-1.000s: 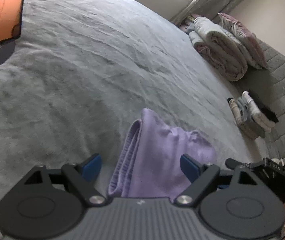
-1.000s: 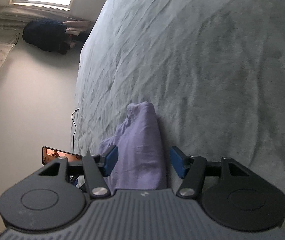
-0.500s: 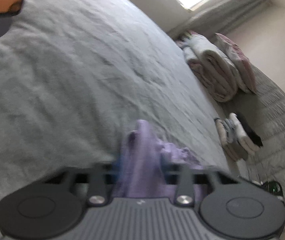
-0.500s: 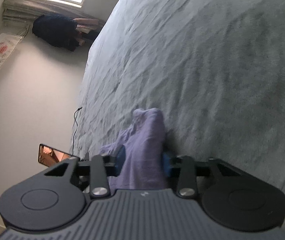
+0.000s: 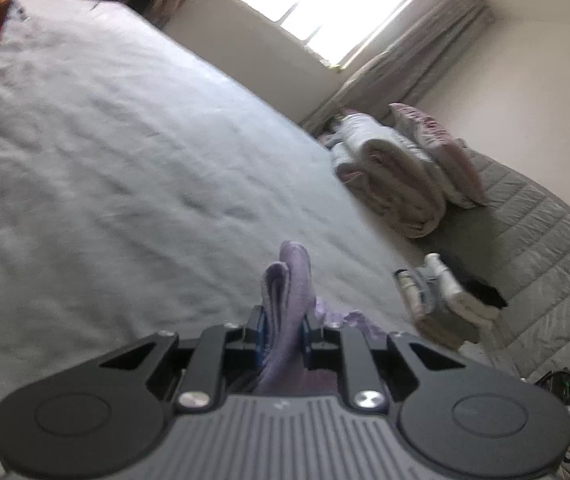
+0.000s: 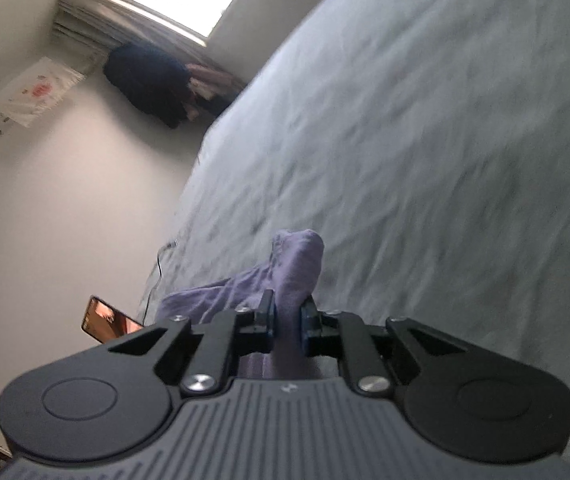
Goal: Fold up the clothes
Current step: 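Grasp the folded lavender bundle with the left tool while the right tool grasps beside it, then carry the folded bundle with both tools onto the stack of folded clothes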
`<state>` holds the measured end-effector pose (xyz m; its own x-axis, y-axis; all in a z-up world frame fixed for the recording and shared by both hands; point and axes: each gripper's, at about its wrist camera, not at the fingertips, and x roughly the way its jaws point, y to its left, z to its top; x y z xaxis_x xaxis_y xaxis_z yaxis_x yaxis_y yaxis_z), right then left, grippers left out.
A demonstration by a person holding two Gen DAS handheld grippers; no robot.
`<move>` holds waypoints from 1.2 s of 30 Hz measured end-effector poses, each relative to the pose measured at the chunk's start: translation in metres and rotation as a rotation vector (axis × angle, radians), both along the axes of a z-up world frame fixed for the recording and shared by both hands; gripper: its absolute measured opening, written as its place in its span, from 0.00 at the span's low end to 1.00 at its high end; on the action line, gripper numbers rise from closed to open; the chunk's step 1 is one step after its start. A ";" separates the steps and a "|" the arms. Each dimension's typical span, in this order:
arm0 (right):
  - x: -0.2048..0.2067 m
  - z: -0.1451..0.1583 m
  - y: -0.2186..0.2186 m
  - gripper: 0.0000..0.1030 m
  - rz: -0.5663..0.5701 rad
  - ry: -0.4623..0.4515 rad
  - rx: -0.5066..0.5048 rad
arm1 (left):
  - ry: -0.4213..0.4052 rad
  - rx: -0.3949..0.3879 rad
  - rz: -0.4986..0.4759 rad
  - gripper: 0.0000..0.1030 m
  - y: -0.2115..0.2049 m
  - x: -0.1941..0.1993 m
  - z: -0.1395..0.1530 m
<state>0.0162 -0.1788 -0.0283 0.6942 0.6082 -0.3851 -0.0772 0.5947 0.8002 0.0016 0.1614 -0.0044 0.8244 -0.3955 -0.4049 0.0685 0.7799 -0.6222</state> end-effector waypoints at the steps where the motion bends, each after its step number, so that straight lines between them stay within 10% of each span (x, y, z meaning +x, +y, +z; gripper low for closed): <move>1: -0.001 0.003 -0.007 0.13 -0.013 -0.013 0.000 | -0.014 0.007 -0.006 0.16 -0.009 0.001 0.005; 18: -0.034 0.077 -0.163 0.14 -0.368 -0.220 -0.067 | -0.183 0.022 -0.235 0.15 -0.194 0.061 0.080; 36: 0.075 0.191 -0.309 0.14 -0.481 -0.402 -0.292 | -0.344 -0.045 -0.300 0.15 -0.343 0.194 0.167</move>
<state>0.0911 -0.4874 0.1628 0.9840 0.1074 -0.1425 -0.0079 0.8239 0.5666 0.1952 -0.1818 0.1621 0.7546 -0.6479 -0.1046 0.4957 0.6671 -0.5562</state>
